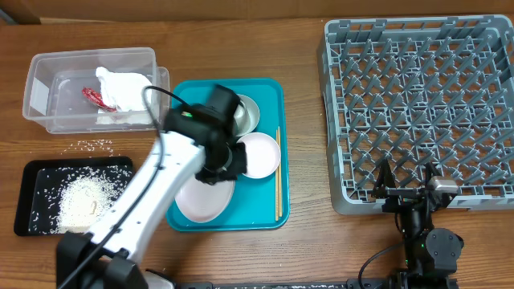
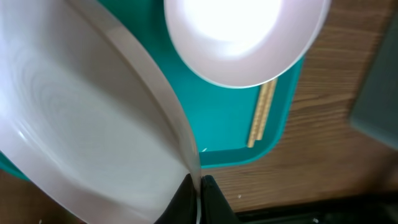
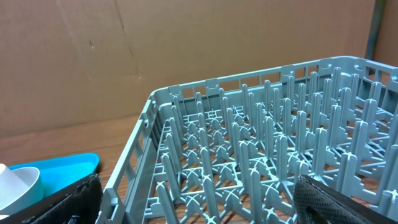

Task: Sort waste into correct bins and load items into the dishwasher
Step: 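Set the emptied plate back down on the teal tray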

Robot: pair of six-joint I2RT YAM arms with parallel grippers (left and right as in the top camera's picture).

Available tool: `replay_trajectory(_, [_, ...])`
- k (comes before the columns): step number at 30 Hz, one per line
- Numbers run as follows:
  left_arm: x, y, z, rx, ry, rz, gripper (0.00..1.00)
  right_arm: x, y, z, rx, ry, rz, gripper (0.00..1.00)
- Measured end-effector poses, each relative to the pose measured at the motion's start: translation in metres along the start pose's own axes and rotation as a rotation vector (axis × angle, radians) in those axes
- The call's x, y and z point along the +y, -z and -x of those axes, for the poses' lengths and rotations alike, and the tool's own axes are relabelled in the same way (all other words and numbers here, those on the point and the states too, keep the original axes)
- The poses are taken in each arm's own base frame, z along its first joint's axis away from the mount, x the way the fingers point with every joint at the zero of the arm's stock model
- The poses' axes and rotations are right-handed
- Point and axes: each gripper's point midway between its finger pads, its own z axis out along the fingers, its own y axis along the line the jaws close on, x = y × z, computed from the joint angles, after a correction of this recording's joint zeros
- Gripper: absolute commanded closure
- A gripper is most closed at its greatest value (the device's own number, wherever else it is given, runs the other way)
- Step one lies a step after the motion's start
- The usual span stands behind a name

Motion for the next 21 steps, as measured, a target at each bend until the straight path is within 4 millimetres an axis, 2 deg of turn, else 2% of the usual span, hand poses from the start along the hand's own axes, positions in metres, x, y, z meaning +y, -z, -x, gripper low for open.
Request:
replay_trajectory(4, [0.001, -0.023, -0.014, 0.021, 0.002, 0.146, 0.96, 0.0, 0.0, 0.0, 0.0, 0.0, 0.0, 0.0])
replay_trajectory(10, [0.016, -0.04, -0.017, 0.019, 0.05, 0.317, 0.95, 0.0, 0.0, 0.0, 0.0, 0.0, 0.0, 0.0])
replay_trajectory(18, [0.027, -0.055, -0.013, 0.032, 0.08, 0.397, 0.92, 0.0, 0.0, 0.0, 0.0, 0.001, 0.0, 0.0])
replay_trajectory(21, [0.025, -0.056, -0.01, 0.021, 0.082, 0.39, 0.85, 0.0, 0.0, 0.0, 0.0, 0.0, 0.0, 0.0])
